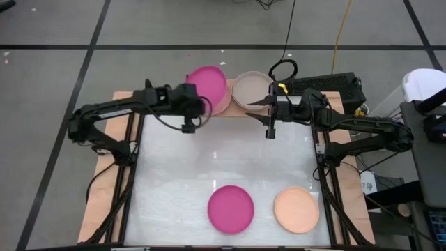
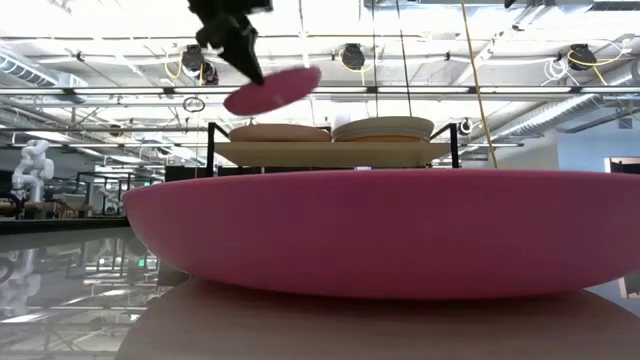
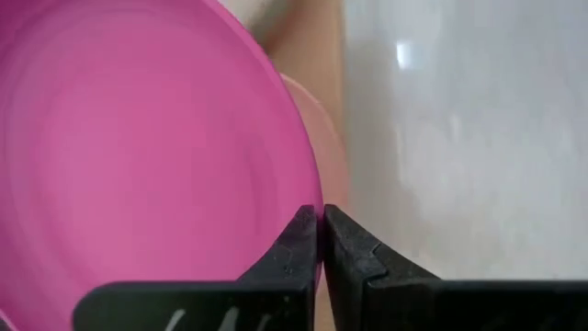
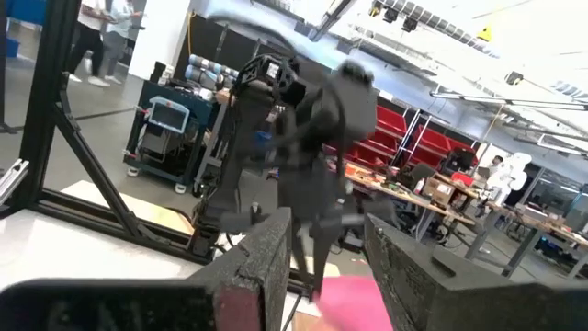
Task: Place and stack plates onto a shelf
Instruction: Stack the top pink plate on top of the light pink plate on the shelf, then move the light orange plate to the middle right of the table
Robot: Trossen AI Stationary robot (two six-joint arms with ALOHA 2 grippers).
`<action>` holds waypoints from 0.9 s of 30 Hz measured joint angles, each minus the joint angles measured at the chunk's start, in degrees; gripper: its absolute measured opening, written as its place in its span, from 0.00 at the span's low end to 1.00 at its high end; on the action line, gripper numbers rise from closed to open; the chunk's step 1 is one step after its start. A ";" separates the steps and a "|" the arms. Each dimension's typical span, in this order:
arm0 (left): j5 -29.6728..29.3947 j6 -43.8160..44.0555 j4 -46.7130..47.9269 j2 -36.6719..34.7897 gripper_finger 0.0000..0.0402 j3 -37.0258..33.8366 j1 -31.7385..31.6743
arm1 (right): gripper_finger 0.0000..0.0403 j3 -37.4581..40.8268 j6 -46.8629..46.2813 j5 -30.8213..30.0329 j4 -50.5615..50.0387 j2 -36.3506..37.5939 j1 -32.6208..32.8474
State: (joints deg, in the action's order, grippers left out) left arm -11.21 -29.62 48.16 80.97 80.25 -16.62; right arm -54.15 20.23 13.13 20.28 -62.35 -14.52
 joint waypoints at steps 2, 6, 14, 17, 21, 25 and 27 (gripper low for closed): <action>1.19 -1.09 1.14 1.92 0.02 0.00 0.27 | 0.31 0.00 -0.02 0.00 -0.08 0.00 0.00; 2.36 -1.68 1.88 4.92 0.02 0.00 0.25 | 0.31 0.00 -0.08 0.00 -0.44 0.00 0.00; 2.25 -1.85 1.82 7.04 0.06 0.00 -0.44 | 0.31 -0.02 -1.14 0.11 -0.42 0.00 0.00; 2.30 -1.31 1.80 6.97 0.07 0.00 -0.44 | 0.31 -0.06 -1.18 0.13 -0.42 0.00 0.00; 2.25 -0.65 1.69 6.97 0.09 0.00 -0.44 | 0.31 -0.07 -2.88 0.15 -0.44 0.00 0.00; 2.23 -0.34 1.69 6.95 0.19 0.00 -0.44 | 0.31 -0.07 -3.27 0.15 -0.50 0.00 0.00; 2.01 -0.10 1.70 6.95 0.24 0.00 -0.44 | 0.31 -0.08 -3.50 0.14 -1.13 0.08 0.00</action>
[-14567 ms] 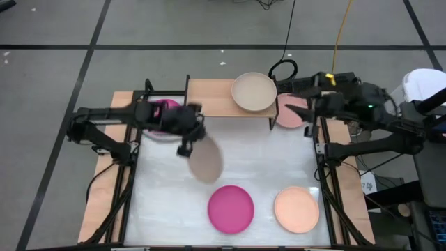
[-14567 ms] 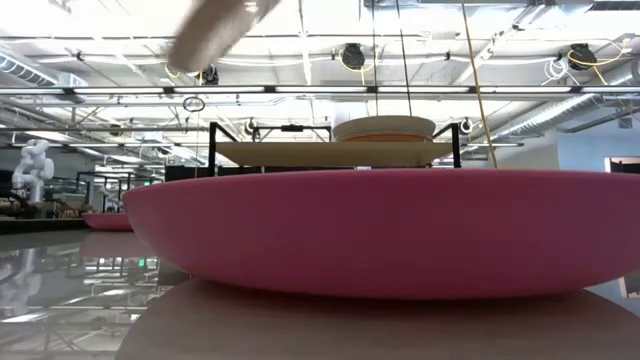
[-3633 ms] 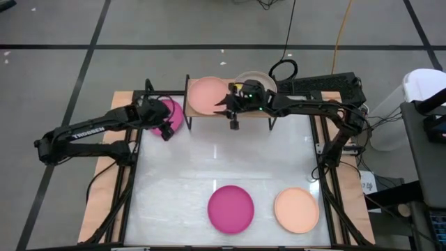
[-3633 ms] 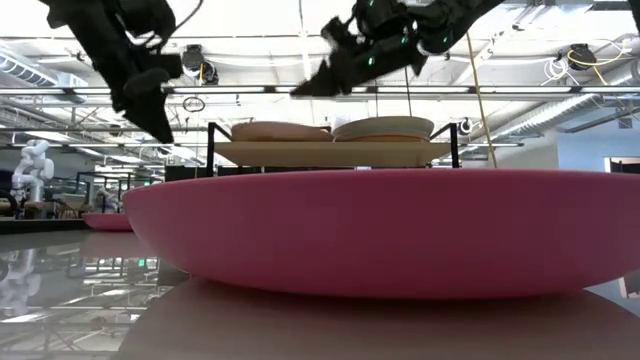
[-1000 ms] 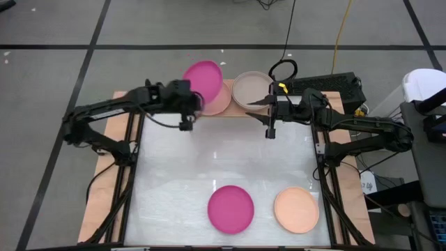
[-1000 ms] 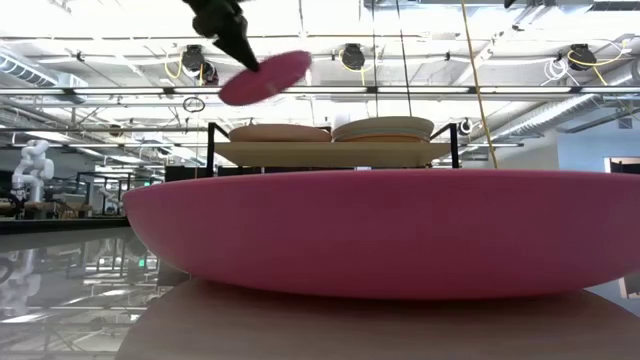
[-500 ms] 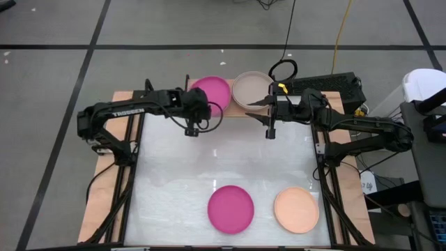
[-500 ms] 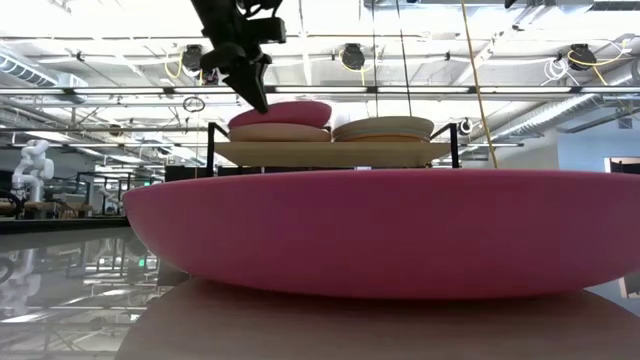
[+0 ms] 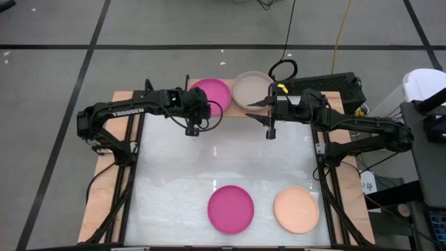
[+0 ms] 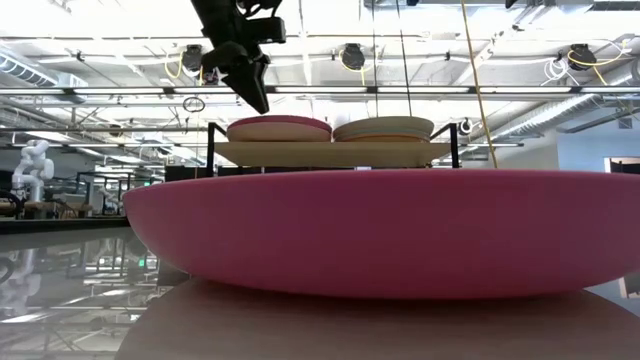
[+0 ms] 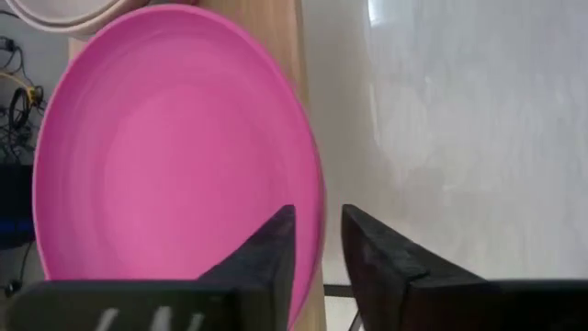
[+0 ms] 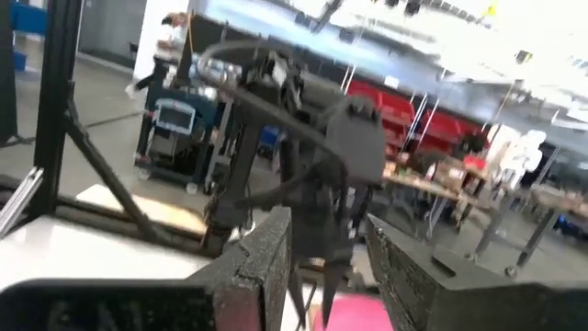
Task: Place and stack plates onto a shelf
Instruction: Move the light orange plate to the middle right of the table
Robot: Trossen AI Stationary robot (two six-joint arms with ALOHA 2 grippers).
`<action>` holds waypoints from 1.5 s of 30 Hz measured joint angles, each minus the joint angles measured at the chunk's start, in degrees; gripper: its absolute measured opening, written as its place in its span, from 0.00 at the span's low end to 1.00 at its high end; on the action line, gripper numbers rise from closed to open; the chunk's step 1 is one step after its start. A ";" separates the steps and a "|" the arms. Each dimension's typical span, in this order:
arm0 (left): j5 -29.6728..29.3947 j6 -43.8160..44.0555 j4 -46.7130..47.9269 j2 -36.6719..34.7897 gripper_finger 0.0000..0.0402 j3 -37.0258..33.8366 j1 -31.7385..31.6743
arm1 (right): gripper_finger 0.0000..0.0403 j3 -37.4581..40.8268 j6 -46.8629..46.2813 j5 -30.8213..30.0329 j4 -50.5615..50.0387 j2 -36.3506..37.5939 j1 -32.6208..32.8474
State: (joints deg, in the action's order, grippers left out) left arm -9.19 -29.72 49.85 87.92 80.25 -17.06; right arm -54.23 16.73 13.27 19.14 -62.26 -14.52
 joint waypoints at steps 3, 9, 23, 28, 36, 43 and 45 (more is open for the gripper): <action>-1.59 0.77 1.18 -1.48 0.31 0.00 0.00 | 0.31 -0.04 -0.59 -1.32 -3.92 0.27 0.02; 9.90 8.44 0.37 -7.71 0.37 0.10 2.28 | 0.31 -0.06 -2.23 -1.24 -14.84 0.20 0.02; 9.92 22.56 -12.40 -10.74 0.37 -5.54 21.34 | 0.31 -0.03 -4.93 -7.43 -33.00 -2.70 10.66; 13.38 28.70 -20.61 -10.62 0.37 -12.21 23.29 | 0.31 -0.03 -8.87 -7.51 -36.21 -4.24 13.86; 13.86 37.11 -34.30 -10.01 0.37 -24.92 25.11 | 0.31 -0.03 -14.97 -7.53 -43.00 -4.98 17.40; 15.72 40.86 -42.85 -10.11 0.37 -30.78 25.14 | 0.31 -0.03 -19.10 -7.29 -48.71 -9.05 24.52; 16.55 41.53 -44.18 -10.14 0.37 -31.90 25.14 | 0.31 -0.03 -21.37 -6.81 -51.12 -10.86 27.23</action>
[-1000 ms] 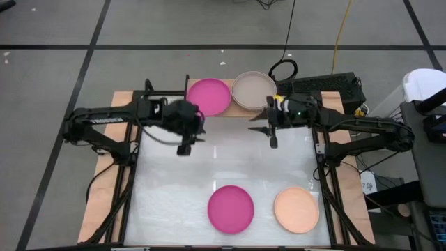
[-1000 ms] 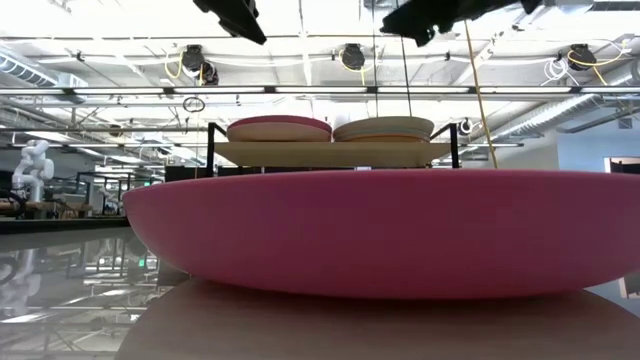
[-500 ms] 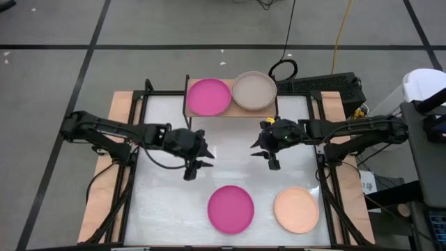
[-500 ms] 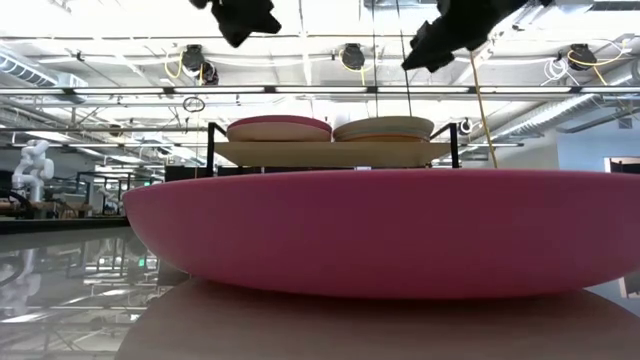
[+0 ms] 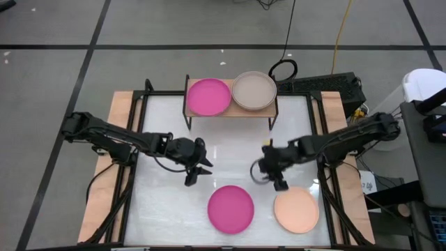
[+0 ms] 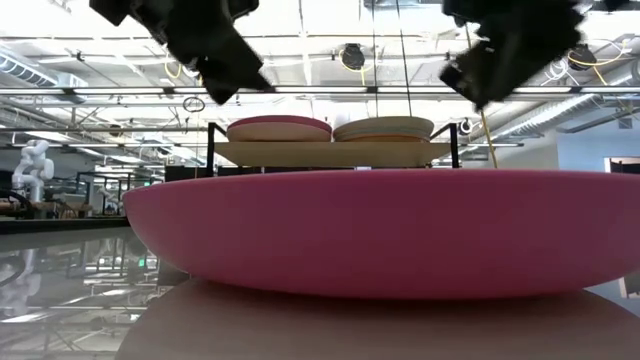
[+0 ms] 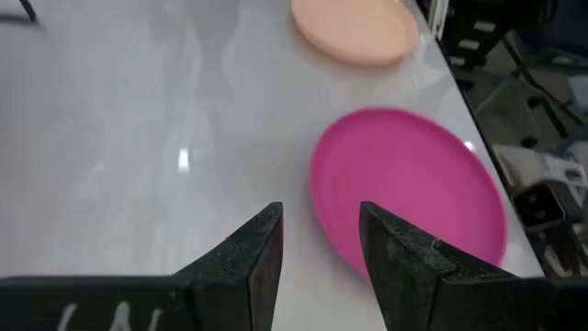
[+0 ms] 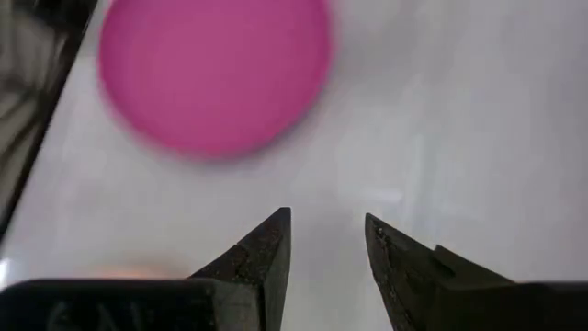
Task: Place and stack plates onto a shelf
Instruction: Move the light orange plate to the middle right of the table
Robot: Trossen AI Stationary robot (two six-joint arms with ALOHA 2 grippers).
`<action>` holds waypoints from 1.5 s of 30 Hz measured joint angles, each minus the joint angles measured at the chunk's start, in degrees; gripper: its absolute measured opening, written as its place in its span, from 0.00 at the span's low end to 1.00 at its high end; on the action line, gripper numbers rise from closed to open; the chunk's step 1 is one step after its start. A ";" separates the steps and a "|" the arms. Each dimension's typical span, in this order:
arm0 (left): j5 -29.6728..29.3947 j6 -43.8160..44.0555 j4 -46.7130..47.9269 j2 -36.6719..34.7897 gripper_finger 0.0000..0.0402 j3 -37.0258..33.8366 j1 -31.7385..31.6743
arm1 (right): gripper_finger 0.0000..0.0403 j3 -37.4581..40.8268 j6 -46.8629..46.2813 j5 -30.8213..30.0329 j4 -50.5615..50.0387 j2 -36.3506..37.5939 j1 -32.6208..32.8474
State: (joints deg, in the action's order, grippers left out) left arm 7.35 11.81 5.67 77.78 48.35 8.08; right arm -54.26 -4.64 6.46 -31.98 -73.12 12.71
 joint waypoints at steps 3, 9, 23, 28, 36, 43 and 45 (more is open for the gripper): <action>0.44 1.04 0.07 0.04 0.37 -1.13 0.08 | 0.31 0.00 -3.03 2.98 -4.08 -2.57 3.69; 0.38 2.76 -0.43 0.02 0.37 -2.96 1.16 | 0.31 0.00 -9.28 5.62 -8.51 -7.01 10.48; 0.31 5.43 -11.12 7.39 0.37 -4.18 5.97 | 0.31 0.69 -15.74 2.45 -14.54 -15.75 16.31; 0.20 6.76 -11.97 8.16 0.37 -4.15 6.70 | 0.31 4.91 -15.74 1.75 -10.87 -16.28 15.87; 0.13 6.98 -11.71 8.13 0.37 -4.14 6.75 | 0.22 6.82 -11.27 -3.65 -8.25 -16.07 10.83; 0.09 7.01 -11.46 8.13 0.37 -4.14 6.51 | 0.13 6.88 -4.87 -10.84 0.31 -16.23 3.25; 0.09 6.58 -10.48 8.13 0.37 -4.14 6.47 | 0.13 6.93 -3.55 -13.16 1.95 -16.28 1.10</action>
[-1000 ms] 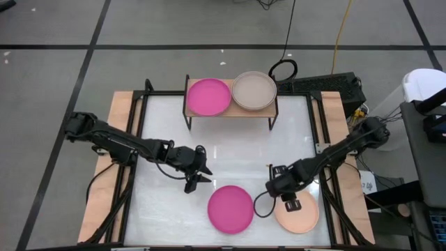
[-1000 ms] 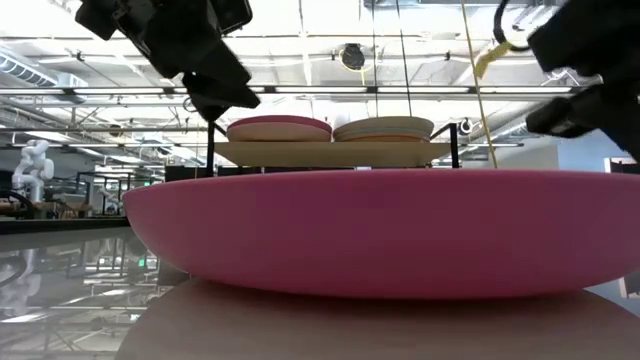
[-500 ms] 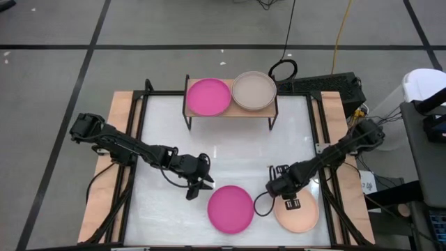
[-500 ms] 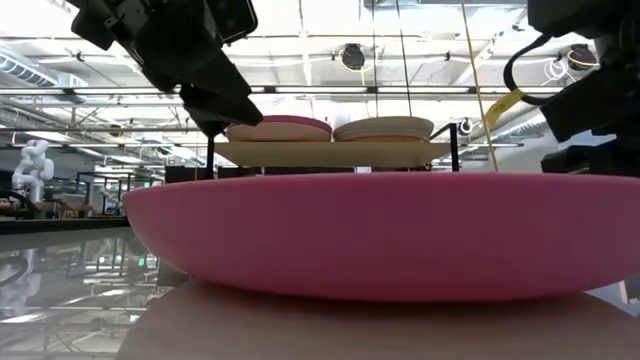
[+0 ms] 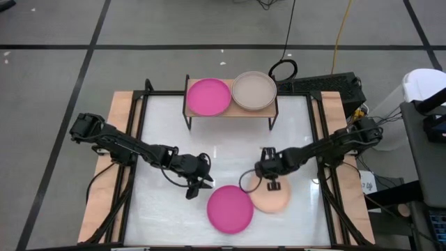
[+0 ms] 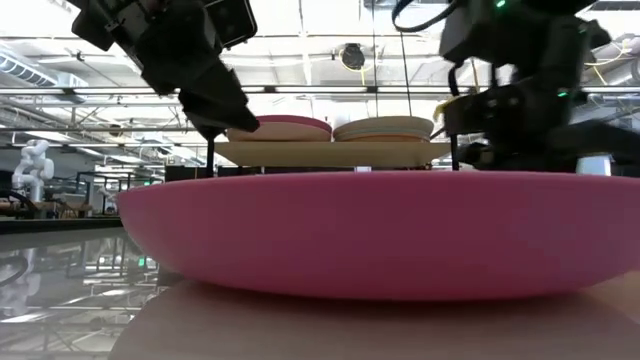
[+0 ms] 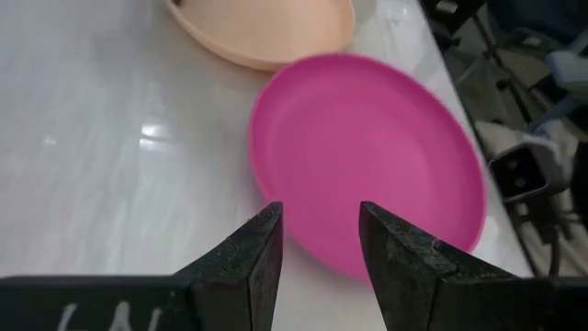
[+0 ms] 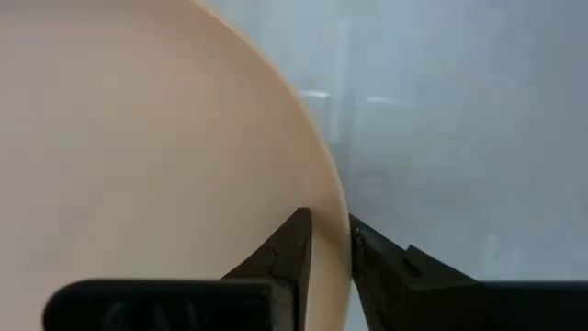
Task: Place and stack plates onto a shelf
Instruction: Move the light orange plate to the middle right of the table, then stack the pink plate on top of the pink plate on the shelf
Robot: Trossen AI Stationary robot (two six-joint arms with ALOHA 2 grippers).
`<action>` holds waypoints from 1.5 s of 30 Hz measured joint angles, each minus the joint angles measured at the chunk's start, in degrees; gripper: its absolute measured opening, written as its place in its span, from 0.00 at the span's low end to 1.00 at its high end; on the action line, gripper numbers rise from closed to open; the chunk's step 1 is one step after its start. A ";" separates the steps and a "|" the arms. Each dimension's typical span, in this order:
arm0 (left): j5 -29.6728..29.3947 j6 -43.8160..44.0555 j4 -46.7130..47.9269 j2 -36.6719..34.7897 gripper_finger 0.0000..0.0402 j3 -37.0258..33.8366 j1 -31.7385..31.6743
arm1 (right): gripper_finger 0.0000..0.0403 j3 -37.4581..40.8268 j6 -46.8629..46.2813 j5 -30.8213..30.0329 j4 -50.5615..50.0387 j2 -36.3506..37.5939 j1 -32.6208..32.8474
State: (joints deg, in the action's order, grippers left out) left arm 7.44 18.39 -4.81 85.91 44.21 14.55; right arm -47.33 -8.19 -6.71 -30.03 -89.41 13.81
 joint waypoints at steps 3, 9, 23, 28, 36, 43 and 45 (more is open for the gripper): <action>-0.02 -0.29 2.07 0.00 0.37 0.00 -0.13 | 0.16 0.04 2.10 -2.13 1.16 -0.07 -3.41; -0.07 -0.22 3.38 0.00 0.37 0.00 -0.17 | 0.23 0.11 4.99 -4.67 4.63 -0.11 -9.69; 2.10 4.98 -4.00 9.28 0.37 0.04 -1.58 | 0.33 -0.50 8.46 -3.85 7.31 4.54 -11.67; 6.83 8.46 -10.95 13.41 0.37 0.31 -0.96 | 0.36 -0.98 6.96 -4.02 7.88 12.16 -11.04; 7.18 10.03 -10.25 16.10 0.37 0.61 -0.04 | 0.37 -1.01 5.66 -4.59 9.24 22.72 -11.09; 3.69 8.91 -7.52 16.24 0.37 0.63 -0.04 | 0.37 -1.01 5.80 -5.50 10.67 25.89 -11.09; 2.97 7.96 -6.54 16.24 0.35 0.61 -0.04 | 0.37 -1.01 5.83 -5.50 10.48 25.93 -11.09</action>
State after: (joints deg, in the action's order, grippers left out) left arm 10.41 26.35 -11.34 102.15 44.82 14.50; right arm -48.34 -2.35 -12.21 -19.55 -63.47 2.72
